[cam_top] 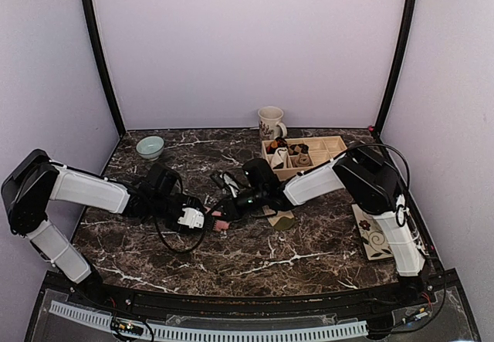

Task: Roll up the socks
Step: Pick up the sock from the center of the board.

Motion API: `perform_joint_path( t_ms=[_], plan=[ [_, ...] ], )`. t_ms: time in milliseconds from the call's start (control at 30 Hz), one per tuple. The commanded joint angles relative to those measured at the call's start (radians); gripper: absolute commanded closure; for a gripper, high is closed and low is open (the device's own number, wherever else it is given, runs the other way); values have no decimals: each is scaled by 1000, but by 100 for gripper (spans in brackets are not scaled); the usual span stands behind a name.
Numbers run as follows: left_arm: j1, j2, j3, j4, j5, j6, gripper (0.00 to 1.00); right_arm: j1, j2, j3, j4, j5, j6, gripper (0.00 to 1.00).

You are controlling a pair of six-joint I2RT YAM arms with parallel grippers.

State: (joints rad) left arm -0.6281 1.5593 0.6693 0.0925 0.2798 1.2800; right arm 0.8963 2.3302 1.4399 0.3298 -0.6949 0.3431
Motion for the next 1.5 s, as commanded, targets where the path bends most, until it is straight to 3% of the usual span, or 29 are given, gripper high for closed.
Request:
perform_joint_path(
  t_ms=[0, 133, 200, 300, 433, 467, 667, 700, 733, 867, 1000, 1167, 1333, 1467],
  plan=[
    [-30, 41, 0, 82, -84, 5, 39, 4, 91, -29, -148, 12, 13, 80],
    [-38, 72, 15, 114, -119, 6, 39, 3, 89, -27, -124, -13, 54, 80],
    [-40, 93, 30, 103, -132, 10, 45, 2, 85, -33, -94, -31, 86, 80],
    [-39, 132, 51, 83, -150, 18, 64, 1, 73, -49, -37, -55, 140, 80],
    [-41, 172, 95, 50, -173, 10, 98, 0, 33, -80, 13, -46, 182, 76],
    [-41, 172, 105, 31, -166, 5, 100, -1, 18, -90, 10, -31, 176, 74],
    [-38, 95, 170, -162, -62, -51, 100, -41, -116, -168, 2, 59, 132, 53],
    [-37, 82, 192, -216, -42, -68, 100, -49, -138, -174, -4, 71, 120, 13],
    [-35, 70, 212, -278, -26, -82, 100, -55, -157, -178, -18, 86, 107, 2],
    [34, 21, 303, -475, 103, -143, 100, -80, -268, -208, -61, 178, 44, 1],
    [142, -8, 451, -711, 283, -218, 100, -88, -497, -298, -18, 409, -31, 1],
    [188, -39, 584, -837, 450, -376, 100, -89, -727, -427, 81, 696, 77, 1],
    [191, -47, 678, -762, 570, -656, 100, -91, -773, -363, 148, 501, 111, 1],
    [192, -52, 726, -702, 611, -797, 100, -47, -760, -329, 205, 517, 126, 1]
  ],
)
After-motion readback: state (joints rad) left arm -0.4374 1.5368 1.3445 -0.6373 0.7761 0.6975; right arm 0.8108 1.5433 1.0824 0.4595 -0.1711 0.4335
